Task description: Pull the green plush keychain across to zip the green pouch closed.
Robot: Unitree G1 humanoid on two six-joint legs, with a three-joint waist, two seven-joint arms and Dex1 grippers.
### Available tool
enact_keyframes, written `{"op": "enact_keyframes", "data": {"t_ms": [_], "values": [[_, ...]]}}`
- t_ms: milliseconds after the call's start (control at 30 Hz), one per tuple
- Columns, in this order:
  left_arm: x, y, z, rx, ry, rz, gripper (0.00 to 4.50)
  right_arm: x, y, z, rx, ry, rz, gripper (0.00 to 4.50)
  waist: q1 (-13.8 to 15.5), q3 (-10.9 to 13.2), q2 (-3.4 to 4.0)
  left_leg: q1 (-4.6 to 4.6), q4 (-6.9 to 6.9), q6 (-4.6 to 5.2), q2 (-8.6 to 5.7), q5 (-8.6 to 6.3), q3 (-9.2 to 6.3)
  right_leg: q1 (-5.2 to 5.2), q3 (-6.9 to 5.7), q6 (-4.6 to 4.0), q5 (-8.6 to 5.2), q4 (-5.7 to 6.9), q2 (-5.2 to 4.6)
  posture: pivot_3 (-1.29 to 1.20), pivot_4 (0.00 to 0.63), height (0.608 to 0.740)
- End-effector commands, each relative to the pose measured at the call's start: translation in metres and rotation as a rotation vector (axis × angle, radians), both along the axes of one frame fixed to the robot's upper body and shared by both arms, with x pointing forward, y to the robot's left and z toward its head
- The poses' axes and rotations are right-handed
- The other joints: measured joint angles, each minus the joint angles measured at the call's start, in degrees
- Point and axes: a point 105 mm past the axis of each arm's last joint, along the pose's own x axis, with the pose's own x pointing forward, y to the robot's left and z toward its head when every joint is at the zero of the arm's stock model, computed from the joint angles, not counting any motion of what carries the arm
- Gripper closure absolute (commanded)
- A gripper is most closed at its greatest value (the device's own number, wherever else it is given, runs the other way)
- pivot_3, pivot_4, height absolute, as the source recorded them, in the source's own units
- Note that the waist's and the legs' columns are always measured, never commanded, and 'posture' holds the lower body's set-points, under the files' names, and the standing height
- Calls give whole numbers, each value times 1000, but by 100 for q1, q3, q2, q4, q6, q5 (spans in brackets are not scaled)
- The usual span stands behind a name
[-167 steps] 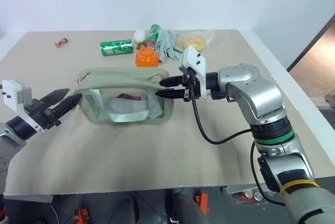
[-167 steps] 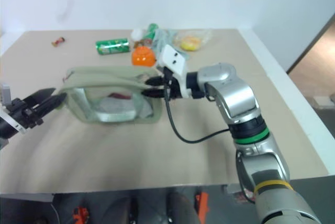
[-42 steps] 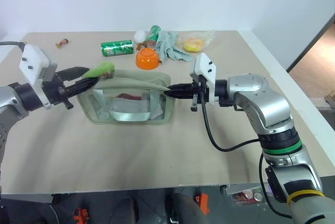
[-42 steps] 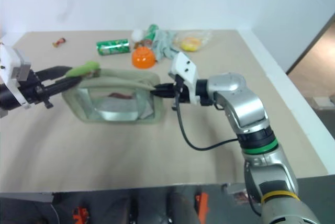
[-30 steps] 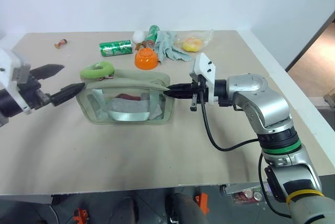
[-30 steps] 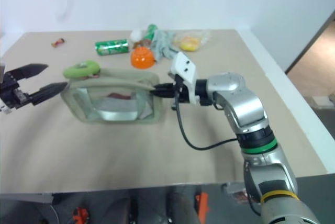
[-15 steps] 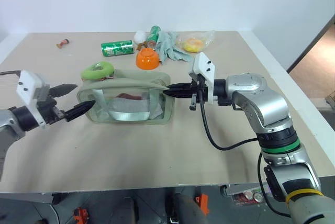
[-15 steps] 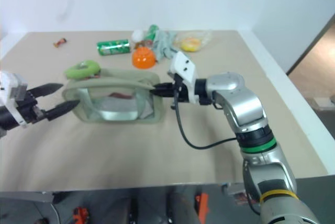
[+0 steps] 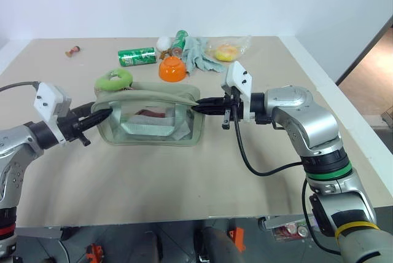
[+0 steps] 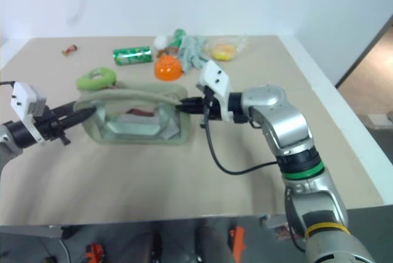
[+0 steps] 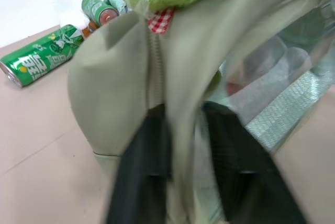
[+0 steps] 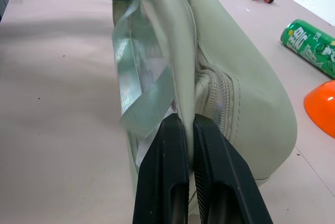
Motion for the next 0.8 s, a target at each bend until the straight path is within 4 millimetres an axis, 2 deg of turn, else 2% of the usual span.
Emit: {"op": "enact_keyframes", "data": {"t_ms": [33,233,333,367,467,500,567,600,733,800], "values": [[-2,-3,16,25,-68,-6,4500,-6,1,13,35,-25,28,3488,-2,0,0,0,0,0,0,0,0,0,0,0,0,0,0,0,150,740],[-3,-3,15,34,-67,0,4500,-15,-2,12,-3,2,78,1443,0,0,0,-2,0,0,1,0,-2,-1,-1,-1,-1,0,1,0,150,740],[-4,-2,11,41,-60,3,4500,-10,-15,22,1,-16,53,444,0,0,0,-1,0,0,0,0,-1,-1,-1,0,-1,0,0,0,150,740],[-5,-3,10,41,-56,1,4500,-4,-24,33,16,-31,24,32,0,0,0,-1,0,0,-1,0,-1,-1,-1,0,-1,0,0,0,150,740],[-6,-5,7,42,-47,-7,4500,6,-36,57,59,-58,-27,11,-2,1,1,0,0,0,-3,0,0,-5,-1,2,1,1,0,0,150,740],[-7,-7,4,44,-36,-17,4500,15,-35,77,92,-114,-51,11,-12,1,1,1,1,0,-4,0,0,-4,-1,2,1,1,0,0,150,740],[-10,-12,-1,43,-19,-35,4500,23,-19,104,141,-172,-47,11,-25,2,3,2,0,1,-8,0,6,-9,2,2,2,3,0,0,150,740],[-11,-13,-3,40,-14,-40,4500,26,-8,111,164,-185,-40,11,-50,2,3,4,1,0,-11,0,8,-10,4,1,3,4,2,0,150,740],[-14,-20,-9,32,-1,-61,4500,24,33,110,179,-195,33,11,-52,-13,-19,6,-6,0,12,0,1,-3,-4,-25,-11,9,18,0,150,740],[-15,-25,-11,30,2,-72,4500,17,52,106,179,-187,99,11,-13,-12,-18,2,-9,0,18,0,-3,-6,-8,-33,-16,14,20,0,150,740]]}}
